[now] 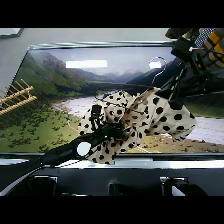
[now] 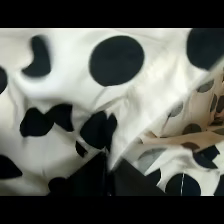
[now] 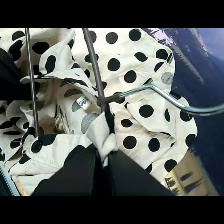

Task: Fold the clothes and pants, and hang the long-sleeved shirts on hangers.

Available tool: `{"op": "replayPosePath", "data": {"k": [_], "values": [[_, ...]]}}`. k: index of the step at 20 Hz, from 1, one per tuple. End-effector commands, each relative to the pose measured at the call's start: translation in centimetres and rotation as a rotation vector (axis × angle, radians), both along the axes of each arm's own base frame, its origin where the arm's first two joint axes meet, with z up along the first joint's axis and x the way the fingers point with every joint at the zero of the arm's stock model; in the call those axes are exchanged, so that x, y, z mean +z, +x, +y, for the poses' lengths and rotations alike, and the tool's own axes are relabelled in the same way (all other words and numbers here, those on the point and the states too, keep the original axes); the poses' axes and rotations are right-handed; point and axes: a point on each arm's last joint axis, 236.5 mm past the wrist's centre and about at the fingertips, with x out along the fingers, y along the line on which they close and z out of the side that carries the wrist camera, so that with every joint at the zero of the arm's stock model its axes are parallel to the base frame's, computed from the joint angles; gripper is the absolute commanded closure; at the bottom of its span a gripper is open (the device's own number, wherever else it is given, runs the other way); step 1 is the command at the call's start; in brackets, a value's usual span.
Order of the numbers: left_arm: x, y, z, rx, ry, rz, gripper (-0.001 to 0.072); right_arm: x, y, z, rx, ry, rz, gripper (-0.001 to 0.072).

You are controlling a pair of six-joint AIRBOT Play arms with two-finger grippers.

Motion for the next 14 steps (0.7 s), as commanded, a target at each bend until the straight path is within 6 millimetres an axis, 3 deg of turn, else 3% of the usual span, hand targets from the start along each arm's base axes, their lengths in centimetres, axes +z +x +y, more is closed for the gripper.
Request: {"op": "replayPosePath", "data": {"k": [1,8,14], "values": [[0.3,1.2,0.2,0.019,-0.004,-0.003,0.0689,-0.1,0.0,-0.2,-0.007,-0.006,0.003,0.0684],[3.5,3.5,6.6,0.025,-0.037,0.151,0.0691,0.3,-0.3,-0.3,-0.009,-0.013,-0.009,0.0684],[7.6,5.5,7.5,0.018,-0.092,0.169,0.0691,-0.3,-0.9,-0.7,0.0,-0.039,0.021,0.0685]]}}
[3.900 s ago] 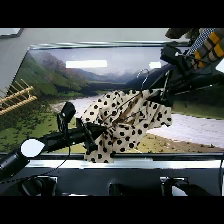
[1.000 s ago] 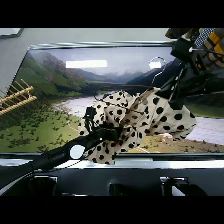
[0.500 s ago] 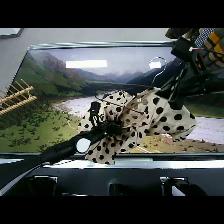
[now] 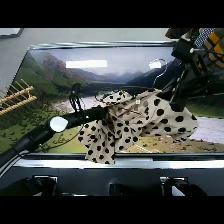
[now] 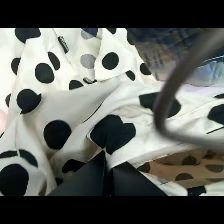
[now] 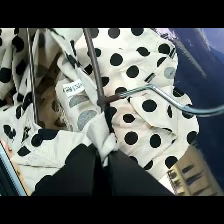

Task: Fold the clothes and pants, and hang the long-sleeved shirts on hangers.

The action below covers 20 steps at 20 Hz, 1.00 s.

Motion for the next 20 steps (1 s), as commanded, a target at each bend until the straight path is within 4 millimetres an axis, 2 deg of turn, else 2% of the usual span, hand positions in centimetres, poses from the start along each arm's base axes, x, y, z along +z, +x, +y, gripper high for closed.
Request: {"op": "replayPosePath", "data": {"k": [1,6,10,16,20], "values": [[2.0,0.6,0.7,-0.001,-0.044,0.052,0.0691,-0.3,-0.1,-0.4,-0.001,-0.02,0.006,0.0685],[3.8,1.5,1.6,-0.008,-0.06,0.064,0.0691,-0.6,0.8,-1.6,-0.036,-0.067,-0.019,0.0685],[4.2,1.4,2.3,-0.026,-0.062,0.092,0.0691,-0.8,1.0,-1.9,-0.016,-0.099,-0.04,0.0685],[4.2,2.6,3.7,0.009,-0.063,0.095,0.069,-1.2,0.7,-2.4,0.002,-0.133,-0.039,0.0685],[4.6,2.6,3.4,0.005,-0.084,0.105,0.0691,-1.2,1.0,-2.6,0.01,-0.148,-0.055,0.0685]]}}
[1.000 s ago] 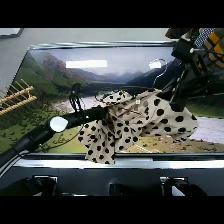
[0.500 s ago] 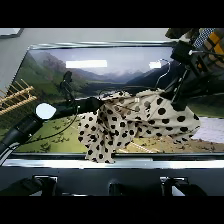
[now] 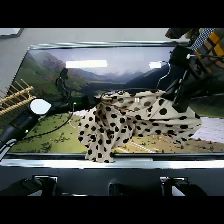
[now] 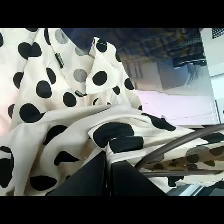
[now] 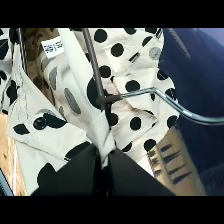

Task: Fold the clothes and pants, and hang the long-sleeved shirts on hangers.

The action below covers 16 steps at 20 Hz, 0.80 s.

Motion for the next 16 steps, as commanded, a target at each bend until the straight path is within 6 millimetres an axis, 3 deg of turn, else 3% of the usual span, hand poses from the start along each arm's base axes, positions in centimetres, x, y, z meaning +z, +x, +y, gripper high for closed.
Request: {"op": "replayPosePath", "data": {"k": [1,5,10,14,16], "values": [[0.6,-0.2,-0.2,-0.013,-0.017,0.01,0.0691,0.0,0.5,-0.6,-0.009,-0.026,-0.023,0.0685],[1.7,-0.8,-0.7,-0.057,-0.022,0.013,0.069,-0.7,1.3,-1.2,-0.007,-0.057,-0.03,0.0685],[2.1,-1.8,-1.2,-0.101,-0.022,0.031,0.0691,-0.5,3.9,-1.8,-0.035,-0.078,-0.112,0.0685],[2.3,-1.8,-1.1,-0.077,-0.049,0.076,0.0691,-0.8,3.2,-1.6,-0.003,-0.085,-0.093,0.0685],[3.5,-1.4,-1.1,-0.066,-0.067,0.064,0.0691,-0.9,3.0,-1.6,0.013,-0.091,-0.088,0.0685]]}}
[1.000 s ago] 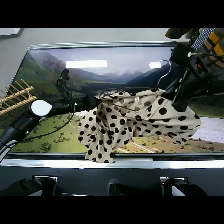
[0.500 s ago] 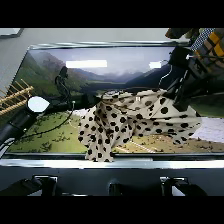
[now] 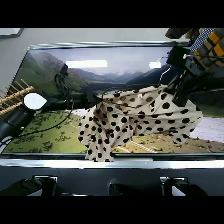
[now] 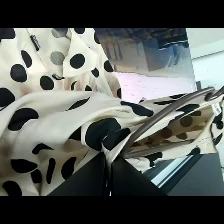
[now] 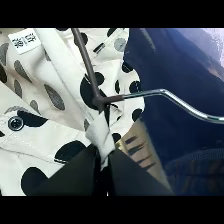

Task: Fold the clothes and pants, and hang the long-sleeved shirts on hangers.

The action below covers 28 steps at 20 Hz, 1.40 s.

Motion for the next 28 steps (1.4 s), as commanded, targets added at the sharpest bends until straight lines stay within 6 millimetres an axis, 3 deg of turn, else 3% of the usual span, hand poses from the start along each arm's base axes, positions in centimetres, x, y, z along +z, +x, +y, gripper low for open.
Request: {"op": "replayPosePath", "data": {"k": [1,6,11,17,20,23,28], "values": [[1.9,0.5,0.0,0.019,-0.039,0.001,0.0691,-0.1,-0.2,0.0,0.024,-0.013,-0.001,0.0685],[6.3,1.8,0.3,0.056,-0.109,-0.034,0.0691,0.2,0.4,0.0,0.021,-0.013,-0.029,0.0685],[5.4,0.5,0.5,0.007,-0.085,0.021,0.0691,0.2,0.7,-0.3,0.013,-0.028,-0.04,0.0685],[4.2,0.4,2.6,-0.001,-0.062,0.091,0.0691,0.2,1.3,-1.3,-0.011,-0.064,-0.063,0.0685],[3.5,-0.3,2.3,-0.026,-0.054,0.132,0.0691,0.6,1.7,-1.4,-0.021,-0.065,-0.088,0.0685],[4.1,-0.6,1.9,-0.006,-0.1,0.181,0.0691,0.6,1.7,-1.5,-0.02,-0.067,-0.085,0.0685],[6.8,-0.6,0.8,-0.012,-0.205,0.184,0.0691,0.6,1.7,-1.4,-0.018,-0.062,-0.084,0.0686]]}}
